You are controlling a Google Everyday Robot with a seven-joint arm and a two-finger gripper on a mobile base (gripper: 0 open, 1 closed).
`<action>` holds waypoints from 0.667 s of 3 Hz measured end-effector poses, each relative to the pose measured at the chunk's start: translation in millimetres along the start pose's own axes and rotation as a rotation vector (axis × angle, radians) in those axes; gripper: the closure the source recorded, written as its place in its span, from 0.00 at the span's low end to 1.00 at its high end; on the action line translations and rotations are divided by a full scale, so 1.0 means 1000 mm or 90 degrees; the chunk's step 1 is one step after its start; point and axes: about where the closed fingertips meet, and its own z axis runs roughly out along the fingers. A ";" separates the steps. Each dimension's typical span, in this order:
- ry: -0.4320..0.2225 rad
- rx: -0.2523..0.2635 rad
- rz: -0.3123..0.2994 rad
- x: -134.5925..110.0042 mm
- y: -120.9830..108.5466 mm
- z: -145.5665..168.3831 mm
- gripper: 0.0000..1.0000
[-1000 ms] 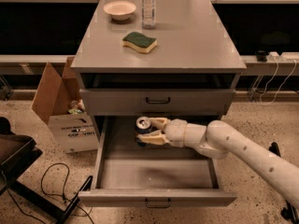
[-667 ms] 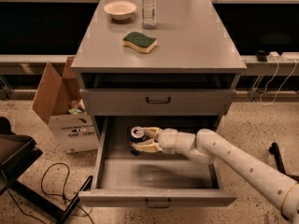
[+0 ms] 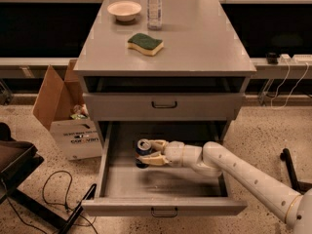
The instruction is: Place pepsi can into middle drawer
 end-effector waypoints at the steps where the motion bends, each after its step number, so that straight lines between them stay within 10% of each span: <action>1: 0.000 -0.011 0.005 0.010 -0.001 0.005 1.00; 2: 0.017 -0.035 -0.001 0.027 -0.004 0.004 1.00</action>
Offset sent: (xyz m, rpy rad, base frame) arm 0.0035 -0.0108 -0.0504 -0.0557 0.0125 0.1056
